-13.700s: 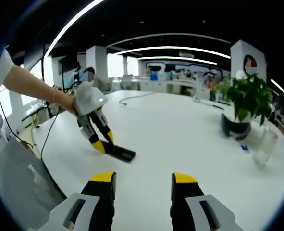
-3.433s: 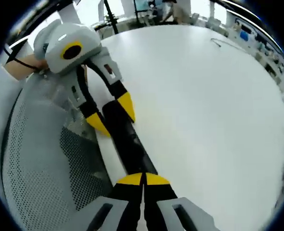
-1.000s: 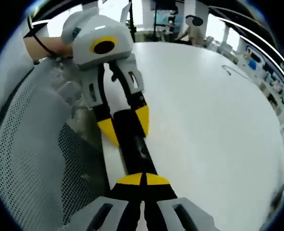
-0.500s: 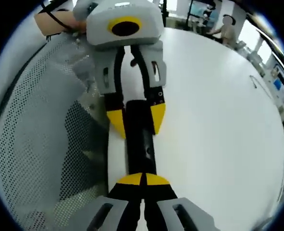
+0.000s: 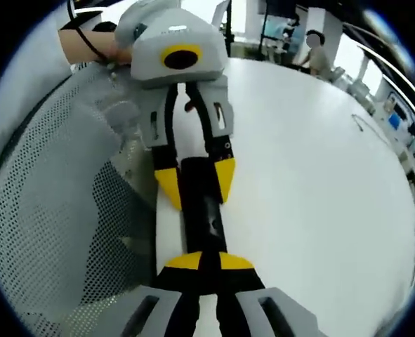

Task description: Press the specified remote control buttons in sequence, fully releasing each button before pressing the next.

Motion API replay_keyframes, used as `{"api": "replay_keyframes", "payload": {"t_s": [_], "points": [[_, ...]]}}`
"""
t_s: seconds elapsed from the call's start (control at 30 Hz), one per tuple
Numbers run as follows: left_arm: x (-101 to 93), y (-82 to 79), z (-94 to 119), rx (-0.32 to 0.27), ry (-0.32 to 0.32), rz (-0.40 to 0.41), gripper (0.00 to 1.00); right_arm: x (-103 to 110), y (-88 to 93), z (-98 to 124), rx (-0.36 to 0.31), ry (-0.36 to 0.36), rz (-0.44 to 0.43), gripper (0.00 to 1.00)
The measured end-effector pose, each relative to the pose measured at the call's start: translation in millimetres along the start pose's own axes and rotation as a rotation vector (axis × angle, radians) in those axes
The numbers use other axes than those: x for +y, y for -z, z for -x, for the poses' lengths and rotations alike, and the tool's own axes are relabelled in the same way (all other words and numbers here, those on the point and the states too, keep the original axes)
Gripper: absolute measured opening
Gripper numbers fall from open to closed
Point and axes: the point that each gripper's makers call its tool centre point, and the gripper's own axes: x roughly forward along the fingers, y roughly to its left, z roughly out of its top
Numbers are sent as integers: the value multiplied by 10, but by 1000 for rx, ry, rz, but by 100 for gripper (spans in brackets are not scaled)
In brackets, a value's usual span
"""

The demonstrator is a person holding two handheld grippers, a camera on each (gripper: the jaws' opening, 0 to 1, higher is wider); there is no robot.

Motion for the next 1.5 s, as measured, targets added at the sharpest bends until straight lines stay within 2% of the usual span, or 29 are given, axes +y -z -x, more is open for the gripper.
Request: {"api": "replay_keyframes", "payload": {"t_s": [0.1,0.43,0.5,0.63,0.73,0.83,0.9,0.97,1.03,1.07,1.13,1.17,1.23,1.5], "points": [[0,0,0,0,1,-1,25,2,-6,-12,33,-6,61,3],[-3,-1,4,-2,5,-2,25,18,-21,-40,111,4,176,4],[-5,-5,-1,-3,6,-4,25,16,-17,-51,148,-4,201,4],[-5,-6,-4,-6,9,-4,25,3,-8,-53,162,12,124,4],[-4,-8,-5,-7,11,-5,25,20,-2,-49,151,41,170,4],[-4,-9,-7,-6,11,-6,25,15,-6,-46,142,58,137,4],[-4,-11,-8,-7,11,-7,25,6,-13,-41,105,42,67,4],[-3,-12,-9,-8,11,-8,25,-2,-21,-28,44,40,105,4],[-3,-11,-10,-10,11,-8,25,14,-32,-18,-21,71,150,3],[-3,-11,-11,-9,12,-8,25,32,-62,-24,-75,85,158,3],[-5,-11,-11,-10,12,-9,26,41,-86,-28,-133,89,122,3],[-7,-11,-11,-10,13,-9,26,53,-104,-36,-174,74,67,3],[-7,-12,-10,-11,13,-9,26,32,-107,-38,-196,63,34,4],[-4,-11,-9,-15,13,-8,26,27,-160,-53,-221,32,-6,5]]}}
